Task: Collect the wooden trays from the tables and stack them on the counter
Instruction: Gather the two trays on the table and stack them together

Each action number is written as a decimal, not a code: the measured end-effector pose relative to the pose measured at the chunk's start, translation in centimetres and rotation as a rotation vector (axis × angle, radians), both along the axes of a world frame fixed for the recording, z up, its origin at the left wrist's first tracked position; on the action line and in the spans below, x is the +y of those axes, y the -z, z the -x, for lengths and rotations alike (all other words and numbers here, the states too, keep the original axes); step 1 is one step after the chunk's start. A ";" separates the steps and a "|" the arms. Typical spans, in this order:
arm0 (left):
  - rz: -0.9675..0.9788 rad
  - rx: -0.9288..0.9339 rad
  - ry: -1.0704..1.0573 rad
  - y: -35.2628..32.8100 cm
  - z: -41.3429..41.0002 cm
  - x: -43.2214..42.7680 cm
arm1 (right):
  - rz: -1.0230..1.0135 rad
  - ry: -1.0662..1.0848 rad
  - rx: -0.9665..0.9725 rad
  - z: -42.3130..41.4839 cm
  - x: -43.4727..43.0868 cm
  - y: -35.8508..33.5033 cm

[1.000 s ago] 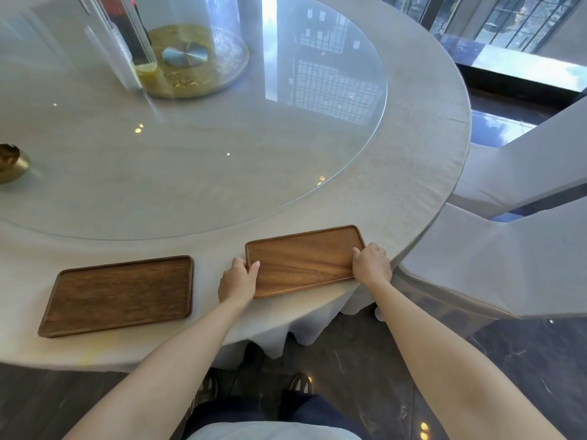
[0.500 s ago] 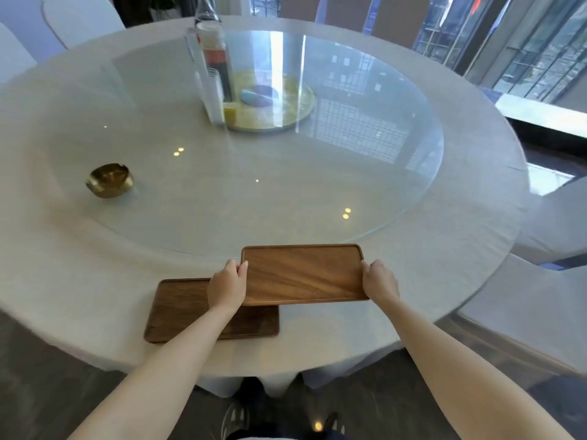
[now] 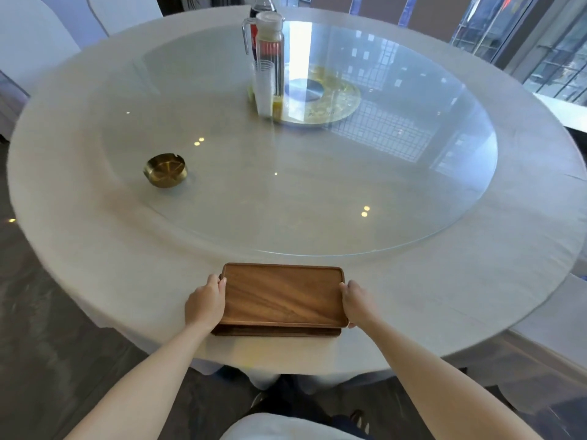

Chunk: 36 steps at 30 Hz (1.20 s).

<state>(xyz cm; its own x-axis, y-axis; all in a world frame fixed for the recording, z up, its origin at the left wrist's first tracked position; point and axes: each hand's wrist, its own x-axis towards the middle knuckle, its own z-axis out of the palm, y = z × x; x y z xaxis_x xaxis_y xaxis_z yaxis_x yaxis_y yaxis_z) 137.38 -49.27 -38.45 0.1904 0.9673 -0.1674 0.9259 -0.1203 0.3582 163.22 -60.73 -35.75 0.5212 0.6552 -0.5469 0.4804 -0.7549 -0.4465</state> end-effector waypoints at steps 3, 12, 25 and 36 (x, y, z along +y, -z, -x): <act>0.024 0.021 0.014 0.5 0.6 -0.3 | 0.015 -0.015 -0.007 0.6 -0.2 0.5; 0.080 0.006 0.022 0.8 1.5 -0.2 | -0.040 -0.034 -0.064 1.8 -0.6 1.0; 0.158 -0.098 -0.002 0.9 2.0 -0.5 | -0.131 0.061 0.011 1.6 -1.5 1.9; 0.504 -0.169 -0.075 1.3 2.1 0.8 | -0.115 0.150 0.022 3.4 -1.9 2.1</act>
